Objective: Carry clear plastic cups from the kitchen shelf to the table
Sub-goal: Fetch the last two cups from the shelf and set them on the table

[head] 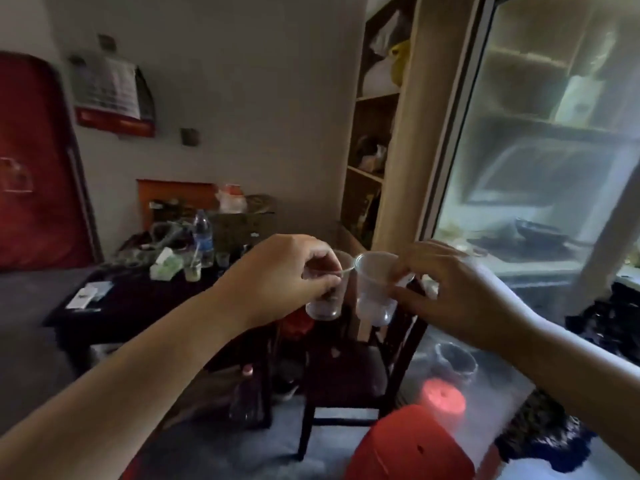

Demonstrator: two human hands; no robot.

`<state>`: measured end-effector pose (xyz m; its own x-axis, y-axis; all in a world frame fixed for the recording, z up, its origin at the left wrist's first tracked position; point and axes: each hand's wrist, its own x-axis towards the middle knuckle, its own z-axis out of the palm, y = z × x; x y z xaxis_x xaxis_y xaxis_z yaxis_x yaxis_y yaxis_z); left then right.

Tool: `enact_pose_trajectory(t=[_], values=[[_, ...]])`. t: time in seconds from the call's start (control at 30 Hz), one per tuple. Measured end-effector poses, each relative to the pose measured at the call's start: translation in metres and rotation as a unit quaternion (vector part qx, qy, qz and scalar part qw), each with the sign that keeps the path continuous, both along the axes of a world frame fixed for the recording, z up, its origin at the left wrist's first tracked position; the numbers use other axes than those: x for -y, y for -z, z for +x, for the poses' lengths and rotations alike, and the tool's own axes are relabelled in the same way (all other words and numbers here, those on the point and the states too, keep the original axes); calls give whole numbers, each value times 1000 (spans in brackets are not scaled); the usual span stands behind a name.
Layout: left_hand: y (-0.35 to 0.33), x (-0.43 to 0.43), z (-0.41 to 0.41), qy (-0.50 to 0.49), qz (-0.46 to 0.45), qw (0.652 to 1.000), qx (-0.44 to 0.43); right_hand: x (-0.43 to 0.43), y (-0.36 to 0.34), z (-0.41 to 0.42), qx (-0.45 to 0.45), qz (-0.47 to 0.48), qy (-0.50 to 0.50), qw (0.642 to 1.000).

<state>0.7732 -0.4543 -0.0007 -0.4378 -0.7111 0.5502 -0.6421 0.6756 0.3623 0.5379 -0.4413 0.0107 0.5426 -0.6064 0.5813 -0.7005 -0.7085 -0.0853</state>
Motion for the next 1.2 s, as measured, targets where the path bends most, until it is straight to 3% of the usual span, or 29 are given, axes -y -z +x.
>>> enact_pose_trajectory(t=[0.37,0.6,0.9,1.2], values=[[50,121,109,-113,46,992,31,177,60,104,-55,55,-153,985],[63,226,143,-123,90,987,55,291,81,137,-93,80,-159,980],[117,302,207,-143,183,973,20,384,132,209,-114,133,-206,963],[149,394,285,-112,192,975,19,457,163,285,-86,157,-189,965]])
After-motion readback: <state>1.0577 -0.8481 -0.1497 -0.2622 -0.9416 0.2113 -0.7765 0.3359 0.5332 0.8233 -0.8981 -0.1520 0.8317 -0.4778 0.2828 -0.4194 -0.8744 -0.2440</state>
